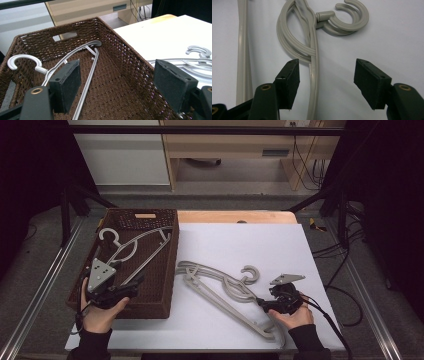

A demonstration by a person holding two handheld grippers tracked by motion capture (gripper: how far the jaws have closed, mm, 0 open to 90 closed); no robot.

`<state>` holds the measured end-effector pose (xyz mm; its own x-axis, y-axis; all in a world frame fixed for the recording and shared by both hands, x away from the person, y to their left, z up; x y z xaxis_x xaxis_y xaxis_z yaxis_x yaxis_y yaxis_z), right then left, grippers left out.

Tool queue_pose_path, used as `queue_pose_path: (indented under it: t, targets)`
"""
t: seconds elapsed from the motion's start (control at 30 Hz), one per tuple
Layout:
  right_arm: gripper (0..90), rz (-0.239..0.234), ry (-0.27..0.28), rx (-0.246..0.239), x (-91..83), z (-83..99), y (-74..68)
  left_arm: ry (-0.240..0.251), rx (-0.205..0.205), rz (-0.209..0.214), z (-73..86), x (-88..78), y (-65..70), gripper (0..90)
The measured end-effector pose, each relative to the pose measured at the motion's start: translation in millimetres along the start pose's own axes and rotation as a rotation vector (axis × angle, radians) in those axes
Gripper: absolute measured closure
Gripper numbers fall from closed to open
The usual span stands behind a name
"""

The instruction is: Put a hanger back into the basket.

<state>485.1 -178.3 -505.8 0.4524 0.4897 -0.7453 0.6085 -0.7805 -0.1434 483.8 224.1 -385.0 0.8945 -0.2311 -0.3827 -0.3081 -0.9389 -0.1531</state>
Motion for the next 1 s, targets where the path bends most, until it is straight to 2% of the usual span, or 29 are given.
queue_pose_path:
  t: [0.23, 0.33, 0.4, 0.57, 0.67, 1.0]
  targets:
    - [40.2, -0.004, -0.018, 0.013, 4.3, 2.5, 1.1, 0.003, 0.005, 0.011, -0.4, 0.3, 3.0, 22.2]
    - [42.1, -0.015, -0.045, 0.031, 8.4, 5.4, -0.6, 0.003, 0.004, 0.009, -0.2, 0.6, 1.7, 22.2]
    - [43.8, -0.016, -0.061, 0.026, 10.7, 7.6, -1.1, 0.003, 0.001, 0.006, -0.1, 0.3, 0.6, 22.2]
    - [50.1, -0.038, -0.076, 0.031, 13.3, 9.2, -2.8, -0.002, 0.002, 0.006, 1.1, 1.8, 0.7, 22.2]
    - [53.6, -0.05, -0.092, 0.053, 14.5, 10.3, -4.7, -0.01, 0.002, 0.006, 2.6, 3.8, 0.8, 22.2]
    - [66.5, -0.073, -0.134, 0.055, 19.6, 13.8, -5.3, -0.017, 0.009, 0.001, 3.7, 6.2, 1.9, 22.2]
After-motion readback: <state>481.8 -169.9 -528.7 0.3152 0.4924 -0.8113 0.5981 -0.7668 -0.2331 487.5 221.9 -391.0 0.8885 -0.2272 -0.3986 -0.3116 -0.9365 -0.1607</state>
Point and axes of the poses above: each handheld gripper's, and its own axes: x roughly forward along the jaws, z roughly out of its underside, y roughly to its right, the point moved 9 cm from there along x, roughly forward along the jaws, and after that the axes turned 7 degrees about -z, right-handed, at the moved point
